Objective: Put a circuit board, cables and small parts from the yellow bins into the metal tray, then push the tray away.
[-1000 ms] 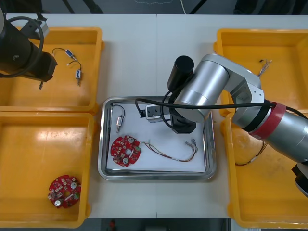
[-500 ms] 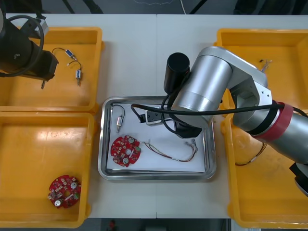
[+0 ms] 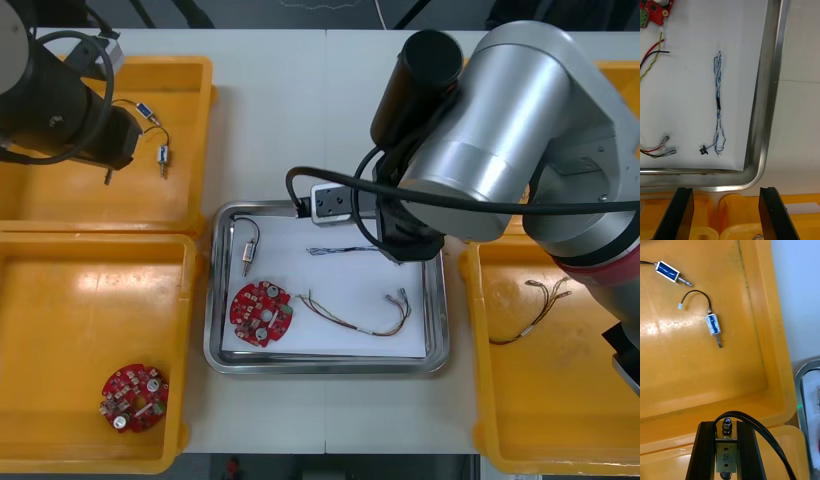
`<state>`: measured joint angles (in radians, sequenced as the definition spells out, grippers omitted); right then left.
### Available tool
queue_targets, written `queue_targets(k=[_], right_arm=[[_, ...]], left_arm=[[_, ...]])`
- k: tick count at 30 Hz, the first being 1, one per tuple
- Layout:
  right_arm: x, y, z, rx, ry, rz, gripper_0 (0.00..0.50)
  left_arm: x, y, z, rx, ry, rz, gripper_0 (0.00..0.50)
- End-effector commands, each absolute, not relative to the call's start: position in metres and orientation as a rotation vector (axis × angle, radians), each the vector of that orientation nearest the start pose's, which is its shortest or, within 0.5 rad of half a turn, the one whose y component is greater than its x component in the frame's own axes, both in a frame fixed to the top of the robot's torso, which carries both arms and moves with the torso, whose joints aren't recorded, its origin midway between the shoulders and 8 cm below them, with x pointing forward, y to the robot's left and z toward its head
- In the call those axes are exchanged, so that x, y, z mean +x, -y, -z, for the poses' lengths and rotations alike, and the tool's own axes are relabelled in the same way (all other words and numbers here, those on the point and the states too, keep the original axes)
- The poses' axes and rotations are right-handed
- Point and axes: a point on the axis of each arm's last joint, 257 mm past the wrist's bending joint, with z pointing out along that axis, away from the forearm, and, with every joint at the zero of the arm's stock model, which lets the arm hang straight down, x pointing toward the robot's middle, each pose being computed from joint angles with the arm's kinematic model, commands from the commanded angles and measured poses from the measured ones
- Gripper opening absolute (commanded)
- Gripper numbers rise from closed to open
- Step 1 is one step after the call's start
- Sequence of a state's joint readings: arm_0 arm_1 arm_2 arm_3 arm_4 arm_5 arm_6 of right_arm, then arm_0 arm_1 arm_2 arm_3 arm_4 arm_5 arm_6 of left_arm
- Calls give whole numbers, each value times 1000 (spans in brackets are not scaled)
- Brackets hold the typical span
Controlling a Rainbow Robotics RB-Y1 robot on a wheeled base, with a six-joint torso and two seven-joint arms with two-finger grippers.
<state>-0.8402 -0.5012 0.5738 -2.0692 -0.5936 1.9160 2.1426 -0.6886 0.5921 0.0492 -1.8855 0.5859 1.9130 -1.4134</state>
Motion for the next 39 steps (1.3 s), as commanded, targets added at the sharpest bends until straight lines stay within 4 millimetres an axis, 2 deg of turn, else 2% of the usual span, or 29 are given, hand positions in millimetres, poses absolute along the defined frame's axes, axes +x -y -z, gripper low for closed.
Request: queue_targets(k=[1, 9, 13, 22, 29, 32, 39], right_arm=[[442, 90, 117, -1786, -1853, 428, 500], [450, 143, 92, -1545, -1938, 389, 500], [451, 181, 85, -1410, -2000, 387, 500], [453, 250, 74, -1149, -2120, 371, 500], [444, 294, 79, -896, -2245, 320, 500], [436, 319, 85, -749, -2311, 299, 500], [418, 359, 101, -445, -2412, 230, 500]], left_arm=[[494, -244, 96, 102, -2527, 19, 1], [486, -194, 101, 89, -2534, 107, 0], [480, -171, 113, 75, -2563, 126, 0], [464, -123, 142, 44, -2623, 162, 0], [461, -100, 174, 43, -2668, 124, 0], [467, -89, 189, 39, -2670, 119, 1], [483, -69, 215, 25, -2654, 137, 0]])
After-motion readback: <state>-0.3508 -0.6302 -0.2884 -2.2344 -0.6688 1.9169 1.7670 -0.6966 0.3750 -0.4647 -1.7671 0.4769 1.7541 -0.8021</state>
